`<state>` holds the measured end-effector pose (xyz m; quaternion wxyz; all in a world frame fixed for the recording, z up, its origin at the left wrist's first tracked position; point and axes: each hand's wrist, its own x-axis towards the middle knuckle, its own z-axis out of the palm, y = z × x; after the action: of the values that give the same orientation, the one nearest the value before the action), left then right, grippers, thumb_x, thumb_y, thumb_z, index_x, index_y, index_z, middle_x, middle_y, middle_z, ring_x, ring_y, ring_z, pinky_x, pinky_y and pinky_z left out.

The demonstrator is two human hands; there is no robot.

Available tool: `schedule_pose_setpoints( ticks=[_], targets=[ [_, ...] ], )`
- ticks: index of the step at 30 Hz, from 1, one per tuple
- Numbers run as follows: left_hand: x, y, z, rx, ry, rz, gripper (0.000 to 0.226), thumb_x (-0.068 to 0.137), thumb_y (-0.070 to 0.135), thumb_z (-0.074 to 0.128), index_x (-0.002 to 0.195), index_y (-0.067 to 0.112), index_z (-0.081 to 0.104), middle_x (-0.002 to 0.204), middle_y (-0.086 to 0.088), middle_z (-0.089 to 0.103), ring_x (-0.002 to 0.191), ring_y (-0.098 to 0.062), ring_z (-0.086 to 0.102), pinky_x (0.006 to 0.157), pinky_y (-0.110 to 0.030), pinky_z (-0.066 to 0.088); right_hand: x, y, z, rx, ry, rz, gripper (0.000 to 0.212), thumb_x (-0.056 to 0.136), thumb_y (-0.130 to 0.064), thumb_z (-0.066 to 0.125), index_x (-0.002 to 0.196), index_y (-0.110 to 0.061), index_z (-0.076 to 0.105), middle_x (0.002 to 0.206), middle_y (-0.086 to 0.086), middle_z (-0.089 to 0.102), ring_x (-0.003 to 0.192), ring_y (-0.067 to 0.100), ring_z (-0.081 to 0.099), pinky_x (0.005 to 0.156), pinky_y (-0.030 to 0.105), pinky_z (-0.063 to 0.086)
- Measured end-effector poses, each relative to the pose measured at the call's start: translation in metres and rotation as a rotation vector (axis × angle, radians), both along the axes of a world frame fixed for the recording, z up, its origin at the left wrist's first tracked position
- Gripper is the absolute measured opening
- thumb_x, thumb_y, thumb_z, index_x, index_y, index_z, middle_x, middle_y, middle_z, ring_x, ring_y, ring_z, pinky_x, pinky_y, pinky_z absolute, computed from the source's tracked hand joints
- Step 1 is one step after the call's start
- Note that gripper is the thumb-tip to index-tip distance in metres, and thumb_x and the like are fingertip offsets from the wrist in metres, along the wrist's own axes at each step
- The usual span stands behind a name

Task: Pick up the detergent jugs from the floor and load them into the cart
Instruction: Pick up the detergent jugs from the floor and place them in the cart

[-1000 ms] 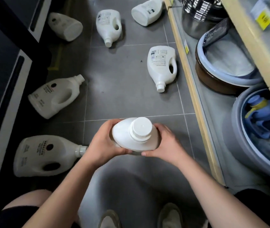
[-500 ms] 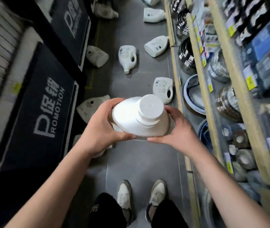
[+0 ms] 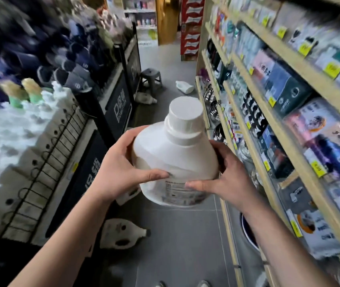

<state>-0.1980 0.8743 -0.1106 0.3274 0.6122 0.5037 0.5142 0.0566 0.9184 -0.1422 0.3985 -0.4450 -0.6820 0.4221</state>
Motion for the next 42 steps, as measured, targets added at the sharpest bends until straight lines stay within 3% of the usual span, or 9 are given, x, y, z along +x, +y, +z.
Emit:
schedule_pose_setpoints(
  ticks=[5, 14, 17, 20, 22, 26, 29, 35, 42],
  targets=[
    [-0.011, -0.010, 0.013, 0.013, -0.042, -0.035, 0.095, 0.045, 0.044, 0.102, 0.130, 0.036, 0.061, 0.129, 0.014, 0.072, 0.122, -0.004, 0.066, 0.097, -0.016, 0.051, -0.010, -0.012, 0.014, -0.020, 0.018, -0.001, 0.099, 0.033, -0.059, 0.098, 0.123, -0.049, 0.057, 0.121, -0.024, 0.069, 0.114, 0.005, 0.066, 0.099, 0.035, 0.057],
    [-0.034, -0.004, 0.013, 0.034, -0.064, -0.008, 0.090, 0.046, 0.035, 0.099, 0.128, 0.035, 0.063, 0.128, 0.012, 0.072, 0.121, -0.005, 0.067, 0.098, -0.019, 0.052, -0.033, -0.003, 0.024, -0.026, 0.009, 0.026, 0.093, 0.037, -0.053, 0.096, 0.121, -0.049, 0.057, 0.118, -0.031, 0.068, 0.109, -0.003, 0.066, 0.088, 0.017, 0.053],
    [-0.046, -0.008, 0.013, 0.026, -0.068, 0.028, 0.090, 0.046, 0.036, 0.100, 0.128, 0.035, 0.064, 0.126, 0.012, 0.073, 0.118, -0.005, 0.068, 0.096, -0.020, 0.053, -0.046, 0.005, 0.027, -0.009, -0.003, 0.065, 0.089, 0.038, -0.051, 0.098, 0.118, -0.056, 0.059, 0.118, -0.028, 0.069, 0.110, -0.001, 0.067, 0.090, 0.021, 0.055],
    [-0.056, -0.015, 0.015, 0.028, -0.060, 0.087, 0.090, 0.045, 0.037, 0.100, 0.128, 0.037, 0.064, 0.126, 0.012, 0.073, 0.119, -0.007, 0.068, 0.096, -0.021, 0.054, -0.059, 0.013, 0.027, 0.014, -0.011, 0.120, 0.092, 0.039, -0.051, 0.100, 0.122, -0.044, 0.061, 0.120, -0.019, 0.071, 0.112, 0.006, 0.068, 0.094, 0.032, 0.057],
    [-0.064, -0.021, 0.017, 0.039, -0.058, 0.135, 0.090, 0.045, 0.037, 0.101, 0.126, 0.039, 0.065, 0.126, 0.011, 0.073, 0.120, -0.007, 0.068, 0.097, -0.022, 0.055, -0.071, 0.019, 0.026, 0.025, 0.002, 0.173, 0.090, 0.039, -0.049, 0.100, 0.120, -0.044, 0.061, 0.118, -0.019, 0.072, 0.112, 0.005, 0.068, 0.092, 0.027, 0.056],
    [-0.073, -0.043, 0.025, 0.025, -0.036, 0.283, 0.093, 0.037, 0.059, 0.102, 0.122, 0.054, 0.065, 0.129, 0.012, 0.072, 0.124, -0.010, 0.067, 0.103, -0.032, 0.054, -0.092, 0.030, 0.028, 0.025, 0.021, 0.325, 0.086, 0.041, -0.048, 0.101, 0.118, -0.045, 0.063, 0.118, -0.014, 0.072, 0.112, 0.008, 0.067, 0.088, 0.023, 0.054],
    [-0.071, -0.066, 0.028, 0.010, -0.008, 0.438, 0.092, 0.037, 0.054, 0.103, 0.120, 0.058, 0.064, 0.129, 0.016, 0.071, 0.125, -0.008, 0.066, 0.105, -0.030, 0.054, -0.109, 0.036, 0.031, 0.040, 0.043, 0.465, 0.094, 0.043, -0.062, 0.100, 0.126, -0.042, 0.062, 0.121, -0.009, 0.071, 0.114, 0.014, 0.066, 0.090, 0.034, 0.057],
    [-0.047, -0.131, 0.027, 0.024, 0.027, 0.774, 0.097, 0.043, 0.055, 0.102, 0.131, 0.043, 0.062, 0.132, 0.013, 0.070, 0.128, -0.014, 0.065, 0.109, -0.039, 0.053, -0.141, 0.033, 0.031, 0.036, 0.053, 0.818, 0.091, 0.044, -0.054, 0.099, 0.127, -0.043, 0.062, 0.117, -0.012, 0.072, 0.109, 0.013, 0.067, 0.088, 0.040, 0.059],
    [0.010, -0.232, 0.016, -0.043, 0.006, 1.204, 0.090, 0.042, 0.043, 0.100, 0.124, 0.051, 0.064, 0.122, 0.015, 0.073, 0.115, -0.012, 0.068, 0.102, -0.047, 0.057, -0.182, -0.023, 0.019, -0.009, 0.046, 1.216, 0.084, 0.040, -0.049, 0.099, 0.116, -0.055, 0.064, 0.111, -0.017, 0.074, 0.102, 0.002, 0.069, 0.080, 0.016, 0.054]
  ],
)
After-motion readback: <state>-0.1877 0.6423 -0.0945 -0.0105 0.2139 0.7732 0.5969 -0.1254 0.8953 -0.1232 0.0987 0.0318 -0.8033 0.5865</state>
